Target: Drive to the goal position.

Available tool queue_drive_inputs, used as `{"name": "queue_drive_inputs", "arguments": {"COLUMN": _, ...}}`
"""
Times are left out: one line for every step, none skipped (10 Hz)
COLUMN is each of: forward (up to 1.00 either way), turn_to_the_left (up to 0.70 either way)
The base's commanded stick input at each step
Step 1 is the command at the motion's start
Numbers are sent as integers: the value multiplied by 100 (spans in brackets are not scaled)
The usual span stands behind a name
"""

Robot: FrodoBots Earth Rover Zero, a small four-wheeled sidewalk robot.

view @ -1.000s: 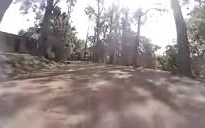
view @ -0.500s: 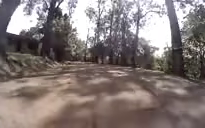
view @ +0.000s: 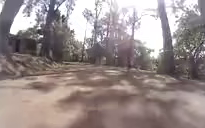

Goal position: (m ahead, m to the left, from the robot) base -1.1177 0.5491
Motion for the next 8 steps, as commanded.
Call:
{"name": "queue_drive_inputs", "arguments": {"forward": 0, "turn_to_the_left": 45}}
{"name": "queue_drive_inputs", "arguments": {"forward": 0, "turn_to_the_left": 45}}
{"name": "queue_drive_inputs", "arguments": {"forward": 0, "turn_to_the_left": 45}}
{"name": "queue_drive_inputs", "arguments": {"forward": 0, "turn_to_the_left": 45}}
{"name": "queue_drive_inputs", "arguments": {"forward": 0, "turn_to_the_left": 45}}
{"name": "queue_drive_inputs", "arguments": {"forward": 0, "turn_to_the_left": 45}}
{"name": "queue_drive_inputs", "arguments": {"forward": 0, "turn_to_the_left": 45}}
{"name": "queue_drive_inputs", "arguments": {"forward": 0, "turn_to_the_left": 45}}
